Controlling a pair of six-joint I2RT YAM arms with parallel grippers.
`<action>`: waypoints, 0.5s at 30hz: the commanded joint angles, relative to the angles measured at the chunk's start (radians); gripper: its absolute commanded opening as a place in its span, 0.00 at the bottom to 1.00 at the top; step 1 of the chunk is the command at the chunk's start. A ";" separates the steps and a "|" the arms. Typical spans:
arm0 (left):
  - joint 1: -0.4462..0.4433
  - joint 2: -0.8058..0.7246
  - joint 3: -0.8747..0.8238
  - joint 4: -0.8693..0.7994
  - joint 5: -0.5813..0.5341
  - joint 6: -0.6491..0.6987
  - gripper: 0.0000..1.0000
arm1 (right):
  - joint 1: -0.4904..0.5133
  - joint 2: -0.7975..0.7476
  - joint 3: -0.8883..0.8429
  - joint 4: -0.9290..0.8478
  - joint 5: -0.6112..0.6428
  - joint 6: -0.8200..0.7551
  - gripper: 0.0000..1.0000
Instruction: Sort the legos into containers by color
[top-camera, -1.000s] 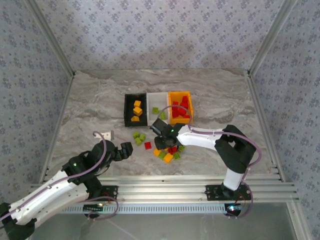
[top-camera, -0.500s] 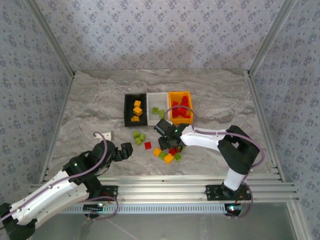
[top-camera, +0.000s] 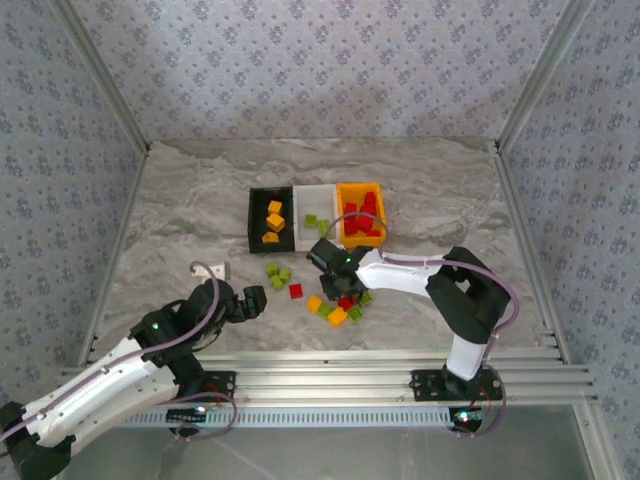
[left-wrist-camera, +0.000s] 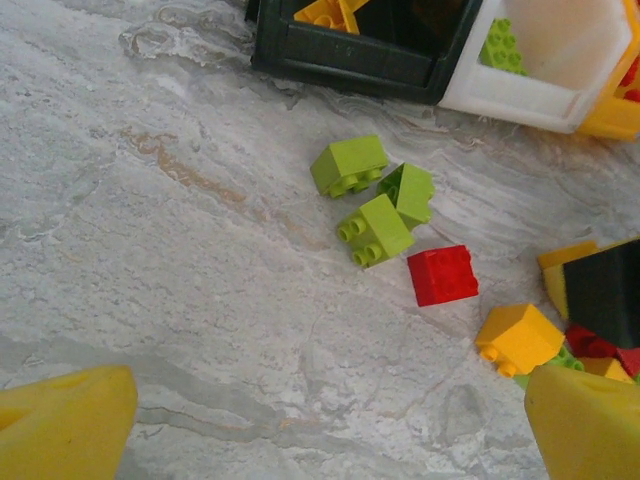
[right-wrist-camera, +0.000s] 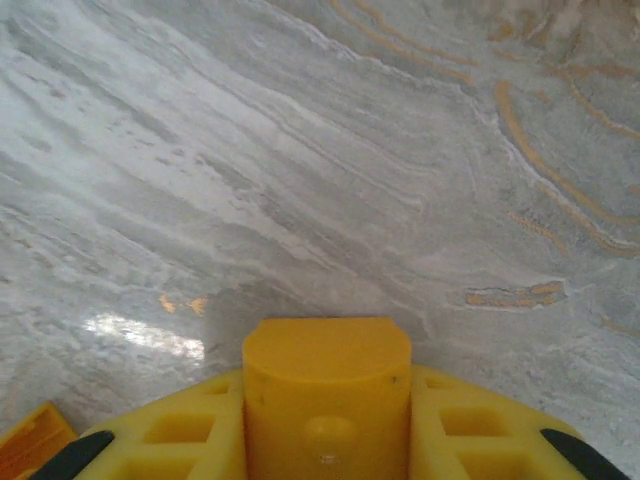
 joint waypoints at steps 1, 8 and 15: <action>0.009 0.025 0.048 0.005 0.003 0.019 1.00 | -0.014 -0.092 0.085 -0.003 0.002 -0.030 0.29; 0.009 0.021 0.039 -0.008 -0.014 0.002 1.00 | -0.025 0.007 0.375 0.034 -0.067 -0.111 0.29; 0.011 0.002 0.024 -0.027 0.014 -0.009 0.99 | -0.039 0.282 0.736 0.065 -0.110 -0.163 0.30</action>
